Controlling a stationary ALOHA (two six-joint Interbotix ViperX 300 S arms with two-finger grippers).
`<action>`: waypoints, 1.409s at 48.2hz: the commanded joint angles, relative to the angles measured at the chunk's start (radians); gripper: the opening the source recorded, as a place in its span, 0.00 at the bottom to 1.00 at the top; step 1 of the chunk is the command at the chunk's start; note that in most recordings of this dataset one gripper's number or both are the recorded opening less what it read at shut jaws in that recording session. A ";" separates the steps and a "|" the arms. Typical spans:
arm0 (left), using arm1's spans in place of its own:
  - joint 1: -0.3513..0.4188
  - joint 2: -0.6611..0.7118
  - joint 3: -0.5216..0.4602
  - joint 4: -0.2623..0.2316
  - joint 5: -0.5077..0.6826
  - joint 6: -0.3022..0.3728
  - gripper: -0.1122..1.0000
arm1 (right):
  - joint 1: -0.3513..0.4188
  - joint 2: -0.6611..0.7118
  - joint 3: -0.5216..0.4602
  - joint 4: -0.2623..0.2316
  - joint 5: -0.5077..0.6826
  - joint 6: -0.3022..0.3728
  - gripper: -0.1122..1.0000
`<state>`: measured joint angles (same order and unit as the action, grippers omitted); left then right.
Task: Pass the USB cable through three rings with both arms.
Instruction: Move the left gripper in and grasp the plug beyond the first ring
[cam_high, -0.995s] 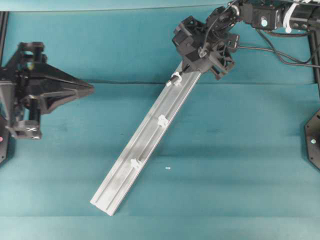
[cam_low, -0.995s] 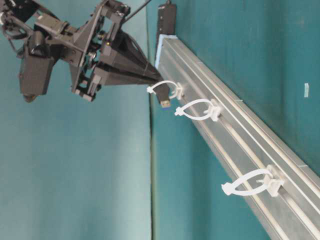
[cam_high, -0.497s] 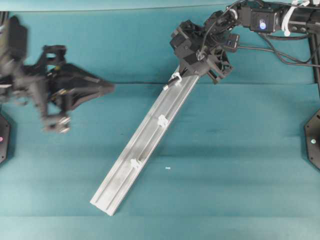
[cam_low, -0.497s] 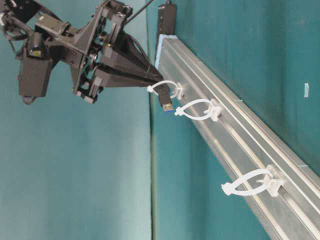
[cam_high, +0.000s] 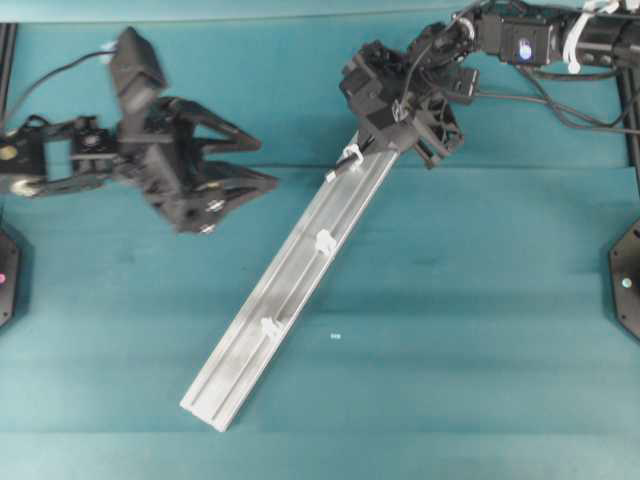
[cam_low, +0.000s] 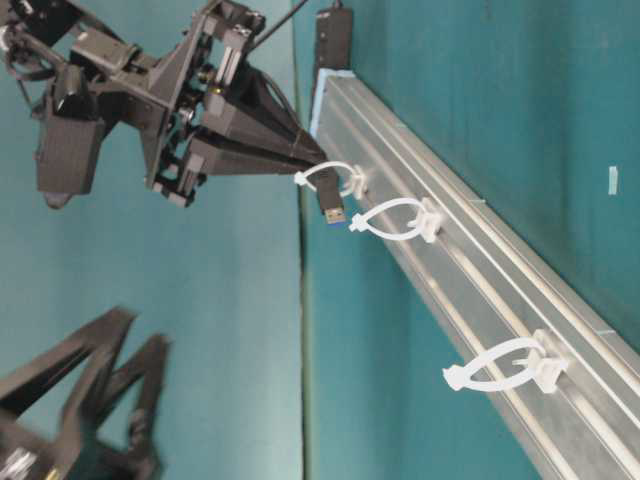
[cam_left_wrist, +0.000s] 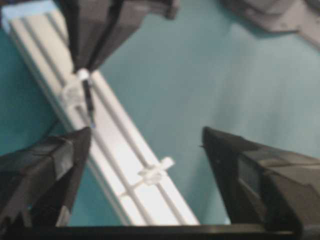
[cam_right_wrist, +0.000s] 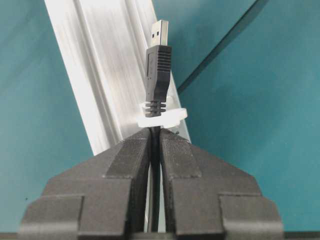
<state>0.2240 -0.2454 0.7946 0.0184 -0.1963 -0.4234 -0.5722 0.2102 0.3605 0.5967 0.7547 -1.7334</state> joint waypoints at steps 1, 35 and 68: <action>0.015 0.034 -0.032 0.002 -0.003 -0.005 0.99 | 0.009 0.002 -0.002 0.009 -0.002 -0.008 0.19; 0.067 0.399 -0.199 0.002 -0.083 0.002 0.96 | 0.009 0.002 -0.002 0.009 -0.009 0.002 0.19; 0.061 0.477 -0.265 0.002 -0.091 -0.018 0.96 | 0.009 0.002 -0.002 0.009 -0.021 0.006 0.19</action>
<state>0.2899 0.2378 0.5308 0.0169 -0.2807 -0.4387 -0.5722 0.2102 0.3620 0.5983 0.7378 -1.7319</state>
